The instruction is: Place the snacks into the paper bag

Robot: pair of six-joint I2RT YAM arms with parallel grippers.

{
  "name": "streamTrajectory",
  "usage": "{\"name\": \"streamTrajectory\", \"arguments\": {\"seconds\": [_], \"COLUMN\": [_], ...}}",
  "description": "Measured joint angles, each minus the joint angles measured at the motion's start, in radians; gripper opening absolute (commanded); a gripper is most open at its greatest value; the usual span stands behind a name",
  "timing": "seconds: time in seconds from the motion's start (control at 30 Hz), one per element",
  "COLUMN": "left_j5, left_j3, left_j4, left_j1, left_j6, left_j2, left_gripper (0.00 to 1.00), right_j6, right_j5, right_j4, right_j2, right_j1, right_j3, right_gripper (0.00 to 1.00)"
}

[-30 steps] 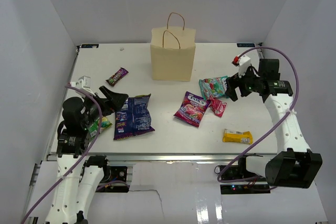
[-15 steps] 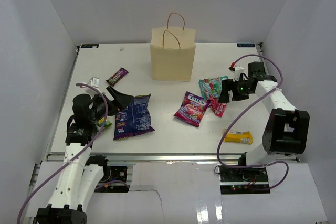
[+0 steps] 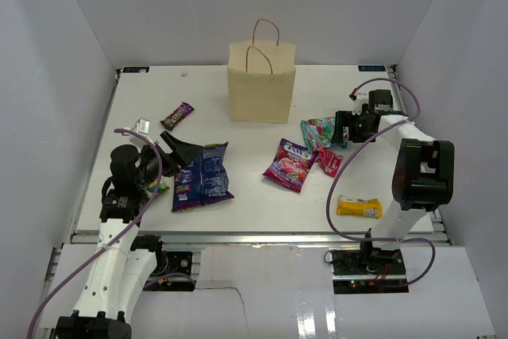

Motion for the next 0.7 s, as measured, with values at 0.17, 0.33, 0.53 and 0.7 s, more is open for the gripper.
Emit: {"name": "streamTrajectory", "arguments": {"seconds": [0.17, 0.33, 0.53, 0.7], "left_j5": [0.0, 0.002, 0.003, 0.005], "left_j3": [0.0, 0.0, 0.0, 0.0], "left_j4": [0.001, 0.001, 0.001, 0.001], "left_j1": [0.0, 0.0, 0.0, 0.0], "left_j6": [-0.008, -0.011, -0.019, -0.023], "left_j2": [0.011, 0.029, 0.032, 0.032], "left_gripper": [0.98, 0.98, 0.98, 0.98], "right_j6": [0.006, 0.015, 0.019, 0.023], "right_j5": [-0.016, -0.023, -0.029, -0.047], "right_j4": [0.042, 0.06, 0.071, 0.078], "right_j2": [0.056, 0.116, 0.13, 0.16], "right_j1": [0.0, 0.0, 0.0, 0.0], "right_j3": [0.033, 0.066, 0.097, 0.12], "right_gripper": [0.94, 0.95, 0.99, 0.94]}}
